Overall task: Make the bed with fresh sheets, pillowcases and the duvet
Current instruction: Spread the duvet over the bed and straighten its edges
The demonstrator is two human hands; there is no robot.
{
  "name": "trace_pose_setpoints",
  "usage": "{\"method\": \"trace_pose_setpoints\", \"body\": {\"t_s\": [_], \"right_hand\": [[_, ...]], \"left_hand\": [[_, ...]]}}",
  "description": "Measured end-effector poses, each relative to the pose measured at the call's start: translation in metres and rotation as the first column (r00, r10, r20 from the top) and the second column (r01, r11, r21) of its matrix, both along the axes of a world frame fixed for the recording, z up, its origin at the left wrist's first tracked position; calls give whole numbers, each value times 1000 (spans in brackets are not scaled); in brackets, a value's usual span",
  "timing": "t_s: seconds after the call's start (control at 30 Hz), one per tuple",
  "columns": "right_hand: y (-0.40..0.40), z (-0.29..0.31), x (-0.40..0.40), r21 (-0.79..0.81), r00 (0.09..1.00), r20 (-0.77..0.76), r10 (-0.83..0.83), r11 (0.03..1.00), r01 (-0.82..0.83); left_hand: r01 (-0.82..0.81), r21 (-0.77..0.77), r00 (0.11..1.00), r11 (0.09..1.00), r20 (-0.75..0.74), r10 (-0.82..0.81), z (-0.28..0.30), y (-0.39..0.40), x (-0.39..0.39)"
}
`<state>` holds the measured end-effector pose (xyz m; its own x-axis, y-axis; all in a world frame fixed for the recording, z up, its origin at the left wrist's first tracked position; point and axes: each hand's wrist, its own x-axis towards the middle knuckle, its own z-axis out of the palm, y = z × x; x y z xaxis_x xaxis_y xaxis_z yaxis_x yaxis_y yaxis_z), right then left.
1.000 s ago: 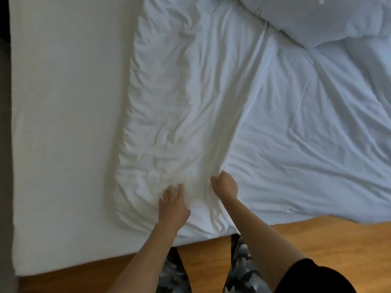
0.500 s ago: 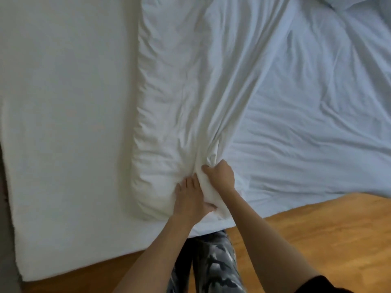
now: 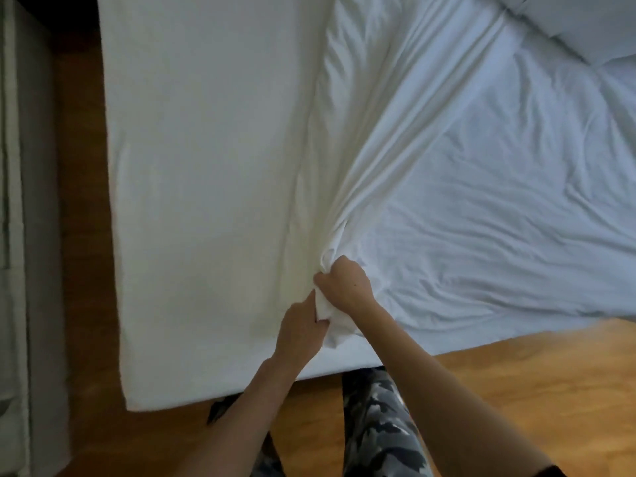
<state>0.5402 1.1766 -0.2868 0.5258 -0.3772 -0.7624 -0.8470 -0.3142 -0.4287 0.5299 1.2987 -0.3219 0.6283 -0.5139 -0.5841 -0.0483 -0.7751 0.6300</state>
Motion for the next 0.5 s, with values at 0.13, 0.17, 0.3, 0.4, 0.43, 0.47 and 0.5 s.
{"method": "trace_pose_setpoints", "body": {"t_s": [0.13, 0.17, 0.3, 0.4, 0.43, 0.47, 0.5], "right_hand": [[143, 20, 55, -1, 970, 57, 238, 971, -238], [181, 25, 72, 0, 954, 70, 292, 956, -292], [282, 29, 133, -85, 836, 89, 541, 841, -535], [317, 1, 144, 34, 725, -12, 688, 725, -687], [327, -10, 138, 56, 691, -17, 722, 691, -721], [335, -20, 130, 60, 677, 10, 736, 675, -735], [340, -30, 119, 55, 690, 64, 721, 688, -724]], "left_hand": [[-43, 121, 999, 992, 15, 42, 21, 145, 47], [-107, 133, 994, 985, 1, 108, 25, 178, 58], [-184, 224, 980, 957, -34, 197, 29, 270, 94], [-324, 290, 934, 901, -51, 352, 11, 323, 100], [-365, 324, 920, 873, -15, 391, 4, 339, 103], [-384, 344, 919, 857, 52, 391, -2, 352, 107], [-380, 344, 925, 859, 132, 356, -8, 360, 111]]}}
